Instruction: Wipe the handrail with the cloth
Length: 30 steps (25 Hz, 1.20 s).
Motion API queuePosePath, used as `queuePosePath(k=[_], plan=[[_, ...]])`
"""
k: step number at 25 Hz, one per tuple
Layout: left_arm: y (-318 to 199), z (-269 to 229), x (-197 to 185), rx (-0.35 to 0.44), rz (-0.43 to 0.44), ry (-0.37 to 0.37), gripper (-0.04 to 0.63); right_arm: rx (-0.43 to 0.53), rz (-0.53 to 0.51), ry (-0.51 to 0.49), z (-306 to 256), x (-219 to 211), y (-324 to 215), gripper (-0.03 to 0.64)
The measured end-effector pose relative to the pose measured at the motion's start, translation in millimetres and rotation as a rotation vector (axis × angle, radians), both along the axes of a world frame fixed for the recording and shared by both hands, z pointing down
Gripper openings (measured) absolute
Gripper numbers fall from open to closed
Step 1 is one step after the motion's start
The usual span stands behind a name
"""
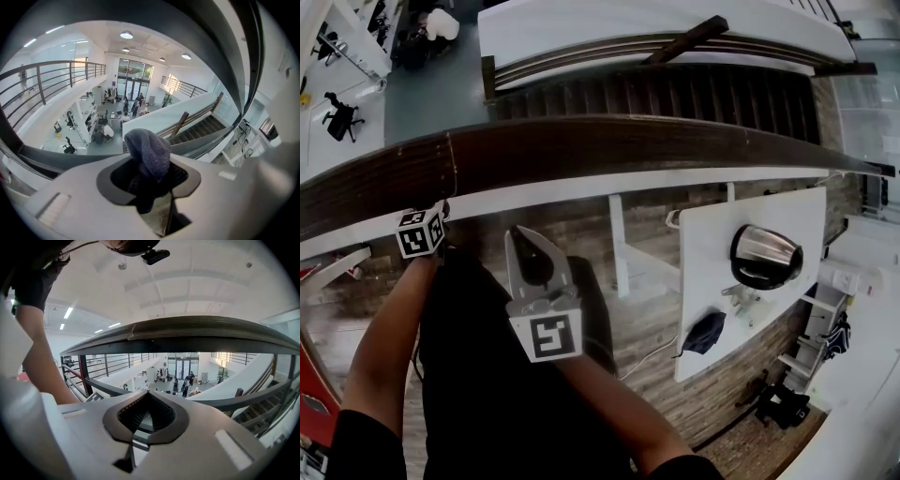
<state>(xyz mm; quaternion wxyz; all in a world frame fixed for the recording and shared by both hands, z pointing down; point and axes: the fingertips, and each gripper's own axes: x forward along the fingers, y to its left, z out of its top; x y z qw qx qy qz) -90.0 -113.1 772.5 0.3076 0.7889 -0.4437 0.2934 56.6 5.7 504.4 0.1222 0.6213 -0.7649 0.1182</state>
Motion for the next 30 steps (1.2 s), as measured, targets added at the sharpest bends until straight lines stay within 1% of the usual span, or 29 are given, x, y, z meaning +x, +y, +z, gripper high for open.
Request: queuePosePath(k=[3,8,13,18,23,27,30], plan=[[0,-2,10,0.001,0.027,-0.009,0.130,0.002,0.004,-0.020,0,7,2,0.002],[0,-3,14,0.002,0.013,-0.018,0.130,0.013,0.049,-0.053,-3,26,5,0.002],[1,-2,28,0.017,0.015,-0.021,0.130,0.017,0.069,-0.031,2,47,6,0.002],[2,-5,43,0.018,0.018,-0.005,0.130,0.021,0.051,-0.032,1,48,8,0.002],[7,-4,55,0.017,0.020,-0.007,0.130,-0.023,-0.013,0.008,5,49,18,0.002],[9,-4,67,0.018,0.015,-0.011,0.130,-0.018,0.009,-0.011,4,63,18,0.002],[8,-5,71,0.018,0.009,-0.008,0.130,-0.019,0.001,0.000,6,71,16,0.002]])
